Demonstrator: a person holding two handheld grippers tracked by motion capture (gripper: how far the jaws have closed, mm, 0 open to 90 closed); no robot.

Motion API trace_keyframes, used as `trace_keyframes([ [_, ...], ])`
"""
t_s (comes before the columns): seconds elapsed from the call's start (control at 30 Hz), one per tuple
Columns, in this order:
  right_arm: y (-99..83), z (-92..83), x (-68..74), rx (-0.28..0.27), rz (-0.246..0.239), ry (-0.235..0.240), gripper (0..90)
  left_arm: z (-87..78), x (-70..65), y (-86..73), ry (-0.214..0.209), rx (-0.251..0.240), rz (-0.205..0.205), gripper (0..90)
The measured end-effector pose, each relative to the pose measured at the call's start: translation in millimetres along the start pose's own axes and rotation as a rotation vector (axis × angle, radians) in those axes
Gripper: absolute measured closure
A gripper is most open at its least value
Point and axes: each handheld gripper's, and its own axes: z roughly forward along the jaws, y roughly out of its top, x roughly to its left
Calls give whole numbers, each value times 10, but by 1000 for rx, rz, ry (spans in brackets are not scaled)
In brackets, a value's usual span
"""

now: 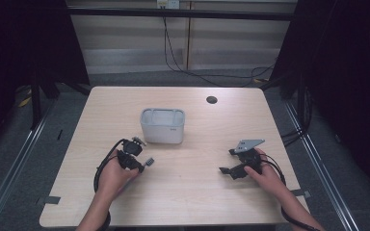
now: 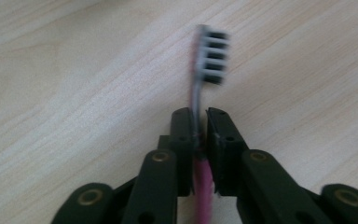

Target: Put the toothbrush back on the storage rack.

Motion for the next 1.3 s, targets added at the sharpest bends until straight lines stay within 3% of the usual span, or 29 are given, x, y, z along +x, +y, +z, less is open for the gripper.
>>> trace_keyframes([
  [0.2,0,0,-1,1,-2,1,125,-35,33,-7,-21,-50,-45,832],
  [0.43,0,0,-1,1,-2,1,126,-229,48,18,-72,-183,-78,833],
  [0.6,0,1,0,0,-1,1,125,-326,72,18,-87,-235,-76,833],
  [0.67,0,0,-1,1,-2,1,126,-382,84,15,-103,-281,-76,832],
  [0.93,0,0,-1,1,-2,1,125,-513,91,17,-104,-367,-79,832],
  [1.3,0,0,-1,1,-2,1,126,-695,155,-1,-132,-475,-122,833],
])
